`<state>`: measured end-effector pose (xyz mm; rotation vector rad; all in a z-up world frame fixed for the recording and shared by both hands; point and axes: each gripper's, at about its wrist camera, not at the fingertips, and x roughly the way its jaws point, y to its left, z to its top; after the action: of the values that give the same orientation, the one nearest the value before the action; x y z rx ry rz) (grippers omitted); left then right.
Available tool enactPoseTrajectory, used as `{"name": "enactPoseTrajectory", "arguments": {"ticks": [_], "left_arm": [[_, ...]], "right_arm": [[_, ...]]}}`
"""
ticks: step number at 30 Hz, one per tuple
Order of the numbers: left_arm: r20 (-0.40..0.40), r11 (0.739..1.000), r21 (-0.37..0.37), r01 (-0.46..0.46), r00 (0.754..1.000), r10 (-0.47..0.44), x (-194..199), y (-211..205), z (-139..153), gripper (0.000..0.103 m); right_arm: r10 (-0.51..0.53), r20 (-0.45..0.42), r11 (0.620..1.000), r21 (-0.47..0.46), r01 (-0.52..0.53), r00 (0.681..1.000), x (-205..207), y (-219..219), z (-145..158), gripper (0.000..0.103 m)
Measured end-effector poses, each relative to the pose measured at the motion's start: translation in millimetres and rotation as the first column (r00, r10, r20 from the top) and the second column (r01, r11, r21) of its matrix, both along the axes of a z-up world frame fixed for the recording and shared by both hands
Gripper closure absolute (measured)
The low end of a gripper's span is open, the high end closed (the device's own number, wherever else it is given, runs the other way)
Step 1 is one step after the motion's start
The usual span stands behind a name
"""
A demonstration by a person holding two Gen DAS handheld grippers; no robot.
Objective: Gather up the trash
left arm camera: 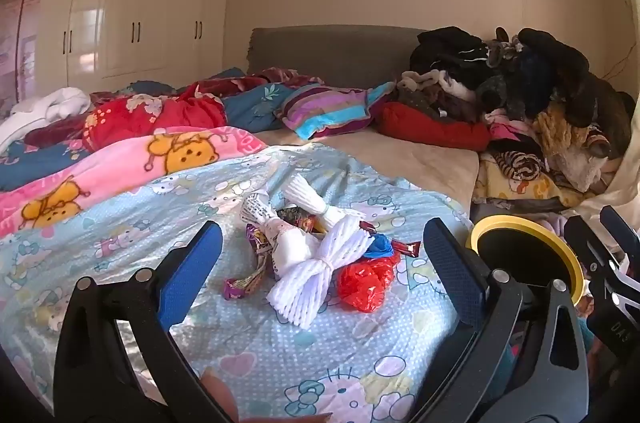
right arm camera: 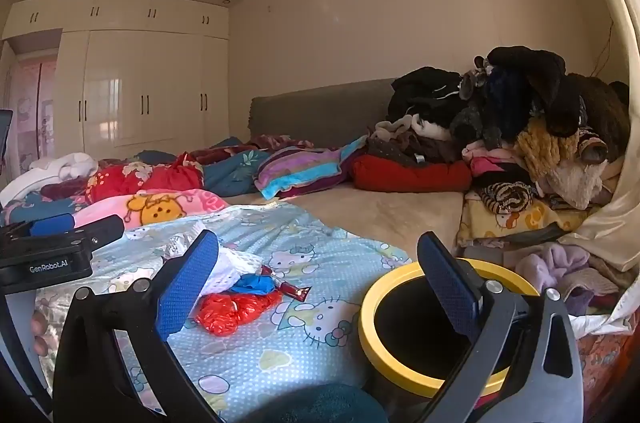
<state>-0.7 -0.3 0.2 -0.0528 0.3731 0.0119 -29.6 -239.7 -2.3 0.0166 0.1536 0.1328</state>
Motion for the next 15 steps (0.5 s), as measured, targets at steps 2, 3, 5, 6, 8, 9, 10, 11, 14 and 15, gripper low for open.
{"name": "enactPoseTrajectory", "arguments": {"ticks": [2, 3, 5, 6, 8, 9, 10, 11, 14, 15], "left_arm": [[-0.003, 1.000, 0.001, -0.003, 1.000, 0.003, 0.4, -0.1, -0.2, 0.011], [-0.004, 1.000, 0.000, -0.004, 1.000, 0.004, 0.7, -0.2, -0.3, 0.011], [-0.006, 1.000, -0.002, -0.006, 1.000, 0.006, 1.5, -0.7, -0.3, 0.011], [-0.006, 1.000, -0.004, -0.006, 1.000, 0.006, 1.9, -1.2, -0.3, 0.011], [-0.001, 1.000, -0.005, 0.001, 1.000, -0.001, 0.4, -0.1, -0.3, 0.011], [0.001, 1.000, -0.008, 0.001, 1.000, -0.001, 0.2, 0.2, -0.3, 0.011], [0.001, 1.000, -0.007, 0.003, 1.000, -0.003, 0.2, 0.0, -0.3, 0.011], [0.002, 1.000, -0.007, 0.004, 1.000, -0.004, 0.2, -0.3, -0.4, 0.011], [0.002, 1.000, -0.004, 0.004, 1.000, -0.004, 0.7, -1.8, -0.6, 0.011], [0.003, 1.000, -0.009, 0.003, 1.000, -0.003, -1.5, -5.9, 3.1, 0.011]], "right_arm": [[-0.001, -0.003, 1.000, 0.001, 0.001, 1.000, -0.6, 0.5, -0.1, 0.006], [-0.003, -0.004, 1.000, 0.001, 0.003, 1.000, -0.8, 0.8, -0.2, 0.006], [-0.006, -0.010, 1.000, 0.004, 0.006, 1.000, -0.7, 0.8, -0.4, 0.006], [-0.007, -0.014, 1.000, 0.006, 0.008, 1.000, -0.4, 0.7, -0.5, 0.006], [-0.012, -0.020, 1.000, 0.009, 0.012, 1.000, 0.3, 0.2, -0.3, 0.006], [0.003, 0.007, 1.000, -0.009, -0.003, 1.000, -6.9, 6.7, -1.8, 0.006], [0.002, 0.007, 1.000, -0.008, -0.002, 1.000, -7.0, 6.9, -2.1, 0.006], [0.002, 0.006, 1.000, -0.007, -0.002, 1.000, -7.1, 7.2, -2.5, 0.006], [0.007, 0.002, 1.000, -0.007, -0.007, 1.000, -4.2, 2.9, -2.6, 0.006], [0.006, 0.002, 1.000, -0.007, -0.006, 1.000, -4.0, 2.6, -2.7, 0.006]]}}
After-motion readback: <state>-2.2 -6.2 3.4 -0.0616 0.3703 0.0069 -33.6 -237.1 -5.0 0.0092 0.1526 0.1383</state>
